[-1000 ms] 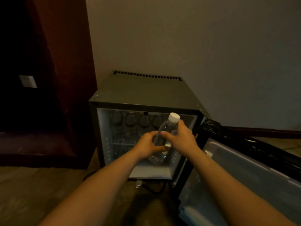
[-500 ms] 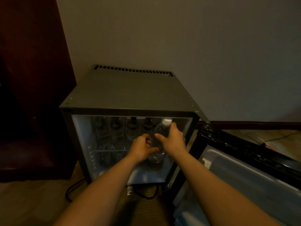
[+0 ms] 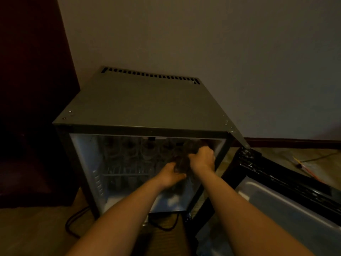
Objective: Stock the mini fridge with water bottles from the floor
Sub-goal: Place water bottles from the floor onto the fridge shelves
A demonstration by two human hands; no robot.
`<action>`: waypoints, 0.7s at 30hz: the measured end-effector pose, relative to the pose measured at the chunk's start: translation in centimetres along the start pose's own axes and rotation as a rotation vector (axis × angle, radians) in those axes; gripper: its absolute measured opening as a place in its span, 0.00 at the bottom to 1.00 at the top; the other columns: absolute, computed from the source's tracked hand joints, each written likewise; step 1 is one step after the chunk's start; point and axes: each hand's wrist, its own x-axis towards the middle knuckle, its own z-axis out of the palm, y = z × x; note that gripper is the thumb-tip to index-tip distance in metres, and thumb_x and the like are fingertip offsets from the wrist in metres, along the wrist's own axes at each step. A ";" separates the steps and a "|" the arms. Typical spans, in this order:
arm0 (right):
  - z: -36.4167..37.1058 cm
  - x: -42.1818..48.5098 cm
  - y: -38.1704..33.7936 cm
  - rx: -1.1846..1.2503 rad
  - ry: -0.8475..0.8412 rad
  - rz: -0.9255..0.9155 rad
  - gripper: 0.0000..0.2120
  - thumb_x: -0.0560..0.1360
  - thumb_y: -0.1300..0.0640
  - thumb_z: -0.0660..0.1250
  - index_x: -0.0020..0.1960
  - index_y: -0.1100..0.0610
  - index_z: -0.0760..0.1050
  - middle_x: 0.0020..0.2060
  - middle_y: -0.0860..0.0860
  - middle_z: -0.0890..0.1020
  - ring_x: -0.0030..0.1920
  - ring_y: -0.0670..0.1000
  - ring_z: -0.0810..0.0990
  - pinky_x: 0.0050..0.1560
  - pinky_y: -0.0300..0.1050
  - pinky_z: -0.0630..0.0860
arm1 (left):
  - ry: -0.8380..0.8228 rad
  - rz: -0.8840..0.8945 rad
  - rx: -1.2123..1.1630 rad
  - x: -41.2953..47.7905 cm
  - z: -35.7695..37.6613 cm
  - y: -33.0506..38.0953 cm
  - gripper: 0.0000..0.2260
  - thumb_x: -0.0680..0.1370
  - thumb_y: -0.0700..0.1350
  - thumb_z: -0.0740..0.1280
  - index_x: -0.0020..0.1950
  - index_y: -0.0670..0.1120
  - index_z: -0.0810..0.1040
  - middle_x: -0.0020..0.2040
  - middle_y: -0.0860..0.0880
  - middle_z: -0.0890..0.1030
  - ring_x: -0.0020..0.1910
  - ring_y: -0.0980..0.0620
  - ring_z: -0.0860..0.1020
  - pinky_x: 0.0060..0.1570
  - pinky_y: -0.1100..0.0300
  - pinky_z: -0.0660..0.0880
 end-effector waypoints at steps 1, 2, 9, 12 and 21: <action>0.3 0.5 0.0 -0.018 0.003 0.005 0.13 0.76 0.59 0.63 0.59 0.61 0.74 0.59 0.59 0.77 0.60 0.58 0.77 0.53 0.46 0.74 | 0.004 0.005 0.003 0.4 0.2 -0.3 0.20 0.75 0.28 0.62 0.66 0.32 0.67 0.65 0.33 0.72 0.59 0.51 0.70 0.45 0.79 0.70; 0.8 1.1 0.0 -0.033 0.001 0.015 0.14 0.76 0.59 0.62 0.61 0.62 0.74 0.60 0.60 0.77 0.61 0.59 0.76 0.56 0.47 0.74 | 0.020 -0.001 0.019 0.7 0.4 -0.4 0.20 0.75 0.28 0.62 0.67 0.31 0.67 0.65 0.33 0.71 0.62 0.50 0.70 0.47 0.77 0.69; 1.8 3.1 -0.2 -0.124 -0.114 -0.113 0.19 0.79 0.55 0.58 0.69 0.59 0.67 0.69 0.57 0.69 0.69 0.56 0.68 0.66 0.44 0.64 | 0.018 -0.089 0.095 2.0 0.4 -1.4 0.19 0.77 0.36 0.64 0.67 0.36 0.70 0.67 0.37 0.72 0.67 0.43 0.71 0.65 0.57 0.67; 2.2 3.5 -0.6 -0.133 -0.145 -0.191 0.21 0.79 0.50 0.58 0.70 0.56 0.65 0.71 0.56 0.67 0.71 0.55 0.65 0.68 0.42 0.58 | 0.022 -0.122 0.094 2.1 0.2 -1.5 0.18 0.77 0.37 0.63 0.67 0.36 0.70 0.67 0.38 0.72 0.68 0.43 0.71 0.65 0.57 0.67; 1.6 2.6 -0.3 -0.137 -0.252 -0.108 0.23 0.79 0.56 0.58 0.73 0.60 0.60 0.72 0.58 0.64 0.72 0.57 0.63 0.71 0.44 0.57 | -0.064 -0.174 0.092 0.9 -1.4 -0.5 0.18 0.78 0.36 0.62 0.68 0.36 0.69 0.66 0.37 0.72 0.66 0.42 0.71 0.56 0.65 0.68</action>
